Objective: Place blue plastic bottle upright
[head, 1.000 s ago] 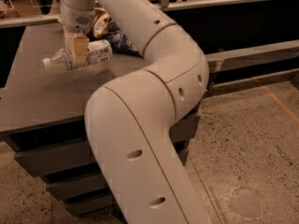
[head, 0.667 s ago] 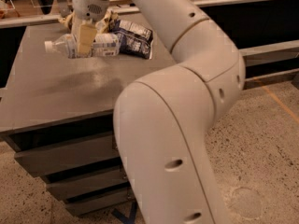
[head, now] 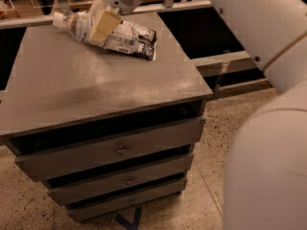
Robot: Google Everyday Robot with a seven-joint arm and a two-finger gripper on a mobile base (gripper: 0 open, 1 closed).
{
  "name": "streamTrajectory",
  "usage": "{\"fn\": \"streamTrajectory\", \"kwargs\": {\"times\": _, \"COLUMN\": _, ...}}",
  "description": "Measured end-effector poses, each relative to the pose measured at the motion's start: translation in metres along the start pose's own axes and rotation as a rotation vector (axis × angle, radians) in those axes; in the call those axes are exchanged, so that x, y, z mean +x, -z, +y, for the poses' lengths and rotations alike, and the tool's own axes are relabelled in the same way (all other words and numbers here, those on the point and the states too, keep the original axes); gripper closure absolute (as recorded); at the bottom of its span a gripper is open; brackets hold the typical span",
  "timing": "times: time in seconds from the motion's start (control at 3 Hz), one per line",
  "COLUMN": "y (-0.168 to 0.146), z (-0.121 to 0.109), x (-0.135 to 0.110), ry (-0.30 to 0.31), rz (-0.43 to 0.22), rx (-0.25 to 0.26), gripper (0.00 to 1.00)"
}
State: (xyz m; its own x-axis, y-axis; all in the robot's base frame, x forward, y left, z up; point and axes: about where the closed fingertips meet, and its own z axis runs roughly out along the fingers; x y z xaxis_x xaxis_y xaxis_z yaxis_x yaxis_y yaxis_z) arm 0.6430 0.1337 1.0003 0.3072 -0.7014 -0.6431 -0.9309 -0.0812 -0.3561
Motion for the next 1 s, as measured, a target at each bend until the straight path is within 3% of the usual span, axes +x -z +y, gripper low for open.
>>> {"fn": "streamTrajectory", "kwargs": {"times": 0.33, "y": 0.01, "z": 0.025, "x": 0.004, "ry": -0.041, "rz": -0.094, "rx": 0.065, "gripper": 1.0}}
{"fn": "streamTrajectory", "kwargs": {"times": 0.67, "y": 0.001, "z": 0.044, "x": 0.01, "ry": -0.074, "rz": -0.216, "rx": 0.129, "gripper": 1.0}}
{"fn": "streamTrajectory", "kwargs": {"times": 1.0, "y": 0.001, "z": 0.038, "x": 0.001, "ry": -0.076, "rz": -0.355, "rx": 0.236, "gripper": 1.0}}
